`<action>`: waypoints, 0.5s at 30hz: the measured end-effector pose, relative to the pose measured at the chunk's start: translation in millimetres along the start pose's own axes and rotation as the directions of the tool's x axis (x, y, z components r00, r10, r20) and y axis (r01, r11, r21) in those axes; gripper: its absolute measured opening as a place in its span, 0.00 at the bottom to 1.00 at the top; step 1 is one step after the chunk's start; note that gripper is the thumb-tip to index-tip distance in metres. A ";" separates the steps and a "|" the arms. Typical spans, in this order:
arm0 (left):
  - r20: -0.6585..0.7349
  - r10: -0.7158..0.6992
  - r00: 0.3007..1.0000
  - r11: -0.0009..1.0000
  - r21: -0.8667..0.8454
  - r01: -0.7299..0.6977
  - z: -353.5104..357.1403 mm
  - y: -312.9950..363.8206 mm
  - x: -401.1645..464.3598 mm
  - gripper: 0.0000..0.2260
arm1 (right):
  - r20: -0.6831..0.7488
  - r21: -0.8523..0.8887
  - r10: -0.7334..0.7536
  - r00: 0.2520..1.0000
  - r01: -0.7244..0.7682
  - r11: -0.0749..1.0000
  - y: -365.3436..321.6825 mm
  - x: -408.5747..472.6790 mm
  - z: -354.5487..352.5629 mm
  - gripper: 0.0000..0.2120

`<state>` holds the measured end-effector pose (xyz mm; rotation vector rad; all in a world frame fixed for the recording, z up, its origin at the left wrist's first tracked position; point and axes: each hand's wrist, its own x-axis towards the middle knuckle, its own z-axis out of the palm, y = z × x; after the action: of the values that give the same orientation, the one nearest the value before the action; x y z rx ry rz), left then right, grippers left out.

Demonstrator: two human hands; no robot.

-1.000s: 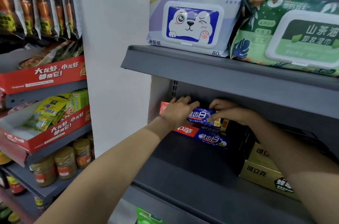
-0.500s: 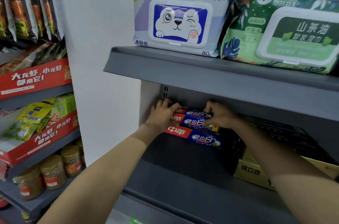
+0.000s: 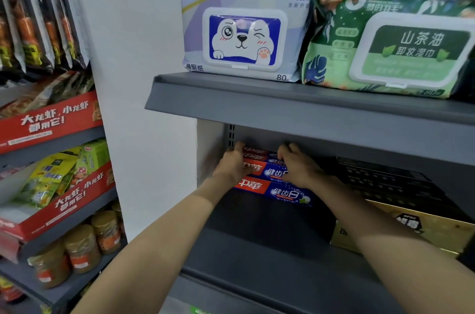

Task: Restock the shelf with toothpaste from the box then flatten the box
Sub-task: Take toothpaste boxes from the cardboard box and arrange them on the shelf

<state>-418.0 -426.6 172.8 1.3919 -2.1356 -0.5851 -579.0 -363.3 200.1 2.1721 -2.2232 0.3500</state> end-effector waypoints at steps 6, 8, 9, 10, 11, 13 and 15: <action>-0.103 0.002 0.995 0.985 0.170 0.016 -2.5 8.6 -18.9 0.28 | -0.074 0.022 -0.005 0.997 0.007 1.000 -12.6 -15.7 6.4 0.27; -0.188 0.061 0.980 0.981 0.193 -0.024 -5.7 11.9 -37.4 0.25 | -0.157 0.124 -0.020 0.987 0.040 0.992 -21.8 -29.9 8.1 0.23; -0.222 0.096 0.970 0.977 0.206 -0.049 -7.7 13.2 -49.0 0.22 | -0.195 0.191 -0.031 0.980 0.069 0.979 -27.0 -37.7 9.1 0.20; -0.241 0.120 0.963 0.973 0.221 -0.066 -9.7 13.2 -62.1 0.19 | -0.237 0.245 -0.052 0.970 0.112 0.963 -32.4 -45.7 10.6 0.17; -0.255 0.132 0.958 0.968 0.243 -0.068 -11.9 12.6 -76.7 0.16 | -0.274 0.285 -0.074 0.959 0.155 0.946 -38.5 -53.1 12.8 0.13; -0.290 0.128 0.949 0.958 0.284 -0.043 -16.4 7.3 -110.0 0.12 | -0.306 0.364 -0.100 0.947 0.213 0.907 -53.3 -68.7 19.2 0.09; -0.330 0.091 0.940 0.965 0.263 -0.001 -22.0 -3.7 -146.8 0.10 | -0.259 0.437 -0.127 0.957 0.234 0.868 -73.5 -86.3 26.1 0.10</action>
<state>-352.1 -294.1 159.9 1.4514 -2.0037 -0.0352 -499.5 -283.4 171.4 2.3764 -1.9382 1.1640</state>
